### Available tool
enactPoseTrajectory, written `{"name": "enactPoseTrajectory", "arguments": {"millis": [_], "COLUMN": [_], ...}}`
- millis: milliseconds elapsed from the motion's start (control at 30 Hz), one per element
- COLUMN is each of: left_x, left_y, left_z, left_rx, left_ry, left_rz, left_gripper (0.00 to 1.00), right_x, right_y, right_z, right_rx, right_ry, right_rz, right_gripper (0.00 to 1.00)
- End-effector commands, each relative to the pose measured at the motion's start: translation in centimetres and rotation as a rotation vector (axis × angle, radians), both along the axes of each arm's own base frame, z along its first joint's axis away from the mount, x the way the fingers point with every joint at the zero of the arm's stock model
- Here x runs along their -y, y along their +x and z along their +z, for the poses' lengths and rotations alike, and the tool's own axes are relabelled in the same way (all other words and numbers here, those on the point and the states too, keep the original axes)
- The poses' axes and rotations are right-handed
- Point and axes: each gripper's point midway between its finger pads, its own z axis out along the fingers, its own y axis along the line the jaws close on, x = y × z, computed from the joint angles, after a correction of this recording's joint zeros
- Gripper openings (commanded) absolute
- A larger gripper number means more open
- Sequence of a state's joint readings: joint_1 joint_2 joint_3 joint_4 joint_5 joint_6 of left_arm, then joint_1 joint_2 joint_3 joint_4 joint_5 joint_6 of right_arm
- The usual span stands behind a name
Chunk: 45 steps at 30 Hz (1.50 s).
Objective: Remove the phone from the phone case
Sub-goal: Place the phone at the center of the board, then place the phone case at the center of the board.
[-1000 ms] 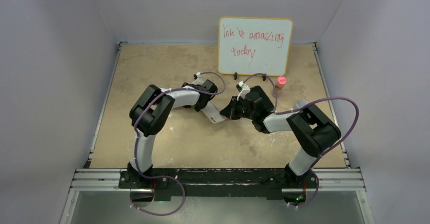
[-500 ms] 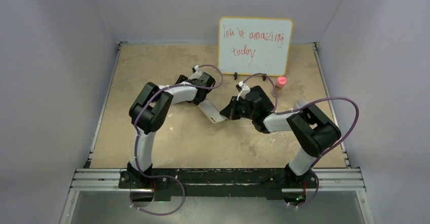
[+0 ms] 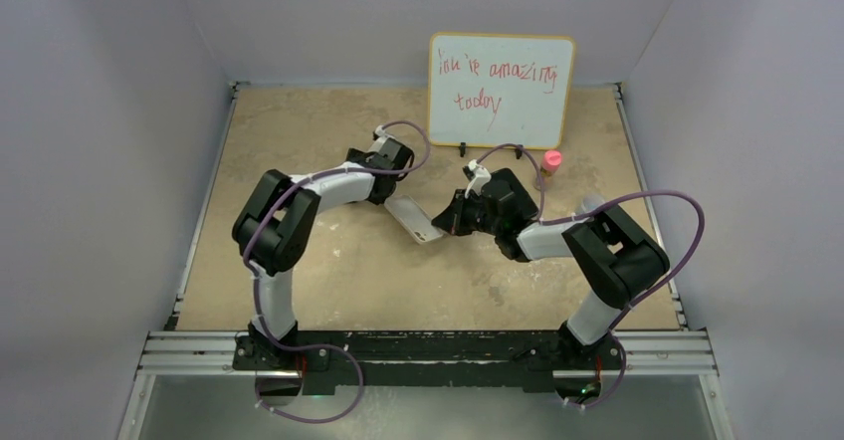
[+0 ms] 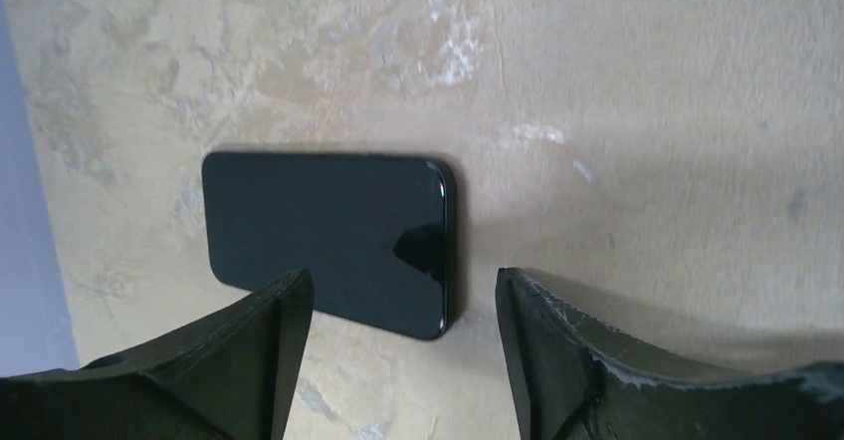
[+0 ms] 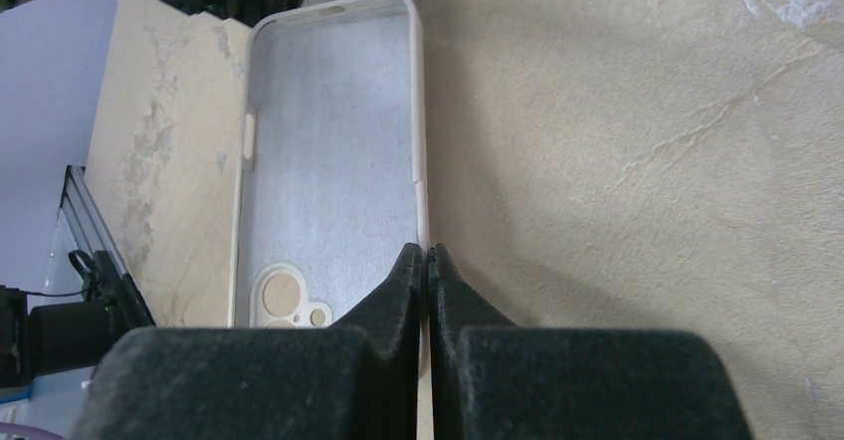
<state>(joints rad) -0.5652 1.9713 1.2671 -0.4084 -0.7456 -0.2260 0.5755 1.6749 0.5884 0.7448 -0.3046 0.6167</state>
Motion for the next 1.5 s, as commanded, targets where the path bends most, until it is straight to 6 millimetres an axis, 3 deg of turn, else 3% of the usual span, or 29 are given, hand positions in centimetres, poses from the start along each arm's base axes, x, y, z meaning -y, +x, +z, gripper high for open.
{"name": "enactPoseTrajectory", "arguments": {"millis": [0,167,400,467,667,733,1067,1200,1333,1467], "left_x": [1.4,2.0,2.8,4.0,8.7,10.4,13.8,15.4,15.9,15.3], "left_y": [-1.0,-3.5,-5.3,-5.8,-8.5,-8.8,-10.7,-11.3,-11.4,-11.2], "left_z": [1.3,2.1,6.7,7.6,7.0,7.8,7.0,6.7,6.4,6.5], "left_rx": [0.037,0.076,0.189,0.201,0.136,0.139,0.088,0.068,0.068,0.092], "left_ry": [-0.179,-0.353,-0.571,-0.672,-1.043,-1.17,-1.34,-1.37,-1.371,-1.34], "left_rz": [0.01,0.029,0.022,0.01,-0.017,-0.035,-0.035,-0.045,-0.041,-0.044], "left_gripper": [0.7,0.7,0.72,0.72,0.72,0.72,0.71,0.66,0.58,0.38], "right_x": [-0.3,-0.3,-0.4,-0.4,-0.2,-0.2,-0.1,0.0,0.0,0.2], "right_y": [0.7,0.7,0.7,0.8,1.1,1.3,1.3,1.3,1.2,1.2], "right_z": [1.9,1.9,2.1,2.1,2.6,2.8,3.2,3.2,3.5,3.7], "right_rx": [0.06,0.061,0.073,0.076,0.108,0.12,0.134,0.134,0.142,0.151], "right_ry": [0.027,0.025,0.029,0.026,0.025,0.026,0.028,0.029,0.032,0.033], "right_rz": [0.01,0.007,0.017,0.014,0.002,-0.005,-0.009,-0.009,-0.011,-0.016], "right_gripper": [0.0,0.0,0.0,0.0,0.0,0.0,0.0,0.0,0.0,0.0]}}
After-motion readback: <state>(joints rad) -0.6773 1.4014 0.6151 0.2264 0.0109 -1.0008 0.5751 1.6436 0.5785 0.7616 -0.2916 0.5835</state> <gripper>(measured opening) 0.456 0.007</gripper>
